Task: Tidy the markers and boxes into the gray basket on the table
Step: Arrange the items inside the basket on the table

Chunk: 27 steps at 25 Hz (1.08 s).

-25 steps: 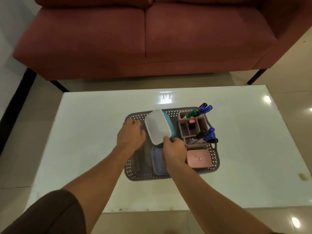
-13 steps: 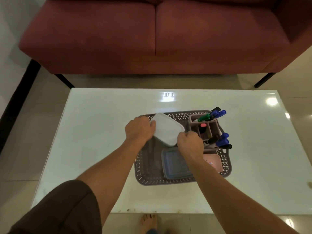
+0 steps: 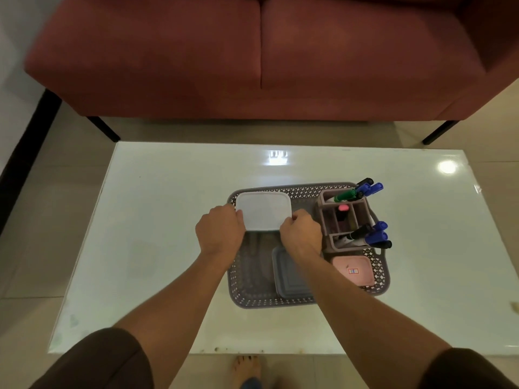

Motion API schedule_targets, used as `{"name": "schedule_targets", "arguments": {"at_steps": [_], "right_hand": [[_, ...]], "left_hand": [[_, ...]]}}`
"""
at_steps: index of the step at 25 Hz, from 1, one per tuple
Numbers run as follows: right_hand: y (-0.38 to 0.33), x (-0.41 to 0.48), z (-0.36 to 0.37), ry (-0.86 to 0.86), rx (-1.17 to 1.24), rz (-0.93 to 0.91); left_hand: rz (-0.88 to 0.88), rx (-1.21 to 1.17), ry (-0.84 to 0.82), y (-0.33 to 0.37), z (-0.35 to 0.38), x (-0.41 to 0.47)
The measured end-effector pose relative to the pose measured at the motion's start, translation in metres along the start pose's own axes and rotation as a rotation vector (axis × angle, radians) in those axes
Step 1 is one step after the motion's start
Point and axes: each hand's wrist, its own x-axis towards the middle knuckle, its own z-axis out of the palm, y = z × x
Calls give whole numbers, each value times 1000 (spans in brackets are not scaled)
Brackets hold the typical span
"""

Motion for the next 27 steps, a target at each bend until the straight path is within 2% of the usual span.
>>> {"name": "schedule_targets", "arguments": {"at_steps": [2, 4, 6, 7, 9, 11, 12, 14, 17, 22, 27], "right_hand": [[-1, -6, -2, 9, 6, 2], [3, -19, -10, 43, 72, 0], [18, -41, -22, 137, 285, 12], [28, -52, -27, 207, 407, 53], [54, -59, -35, 367, 595, 218], [75, -50, -40, 453, 703, 427], [80, -45, -43, 441, 762, 496], [85, -34, -47, 383, 825, 519], [85, -23, -55, 322, 703, 442], [89, -8, -65, 358, 435, 337], [82, 10, -91, 285, 248, 72]], "left_hand": [[-39, -42, 33, 3, -4, -2], [-22, -182, 151, 10, -10, -10], [122, -339, 257, 30, -17, -17], [223, -398, 259, 45, -20, -17], [367, -480, 167, 82, -24, -11], [421, -472, 35, 120, -24, -4], [431, -437, -25, 135, -23, -1], [415, -362, -136, 157, -18, 5], [345, -299, -221, 167, -7, 17], [247, -187, -213, 157, -3, 24], [173, -147, -185, 128, -29, 14]]}}
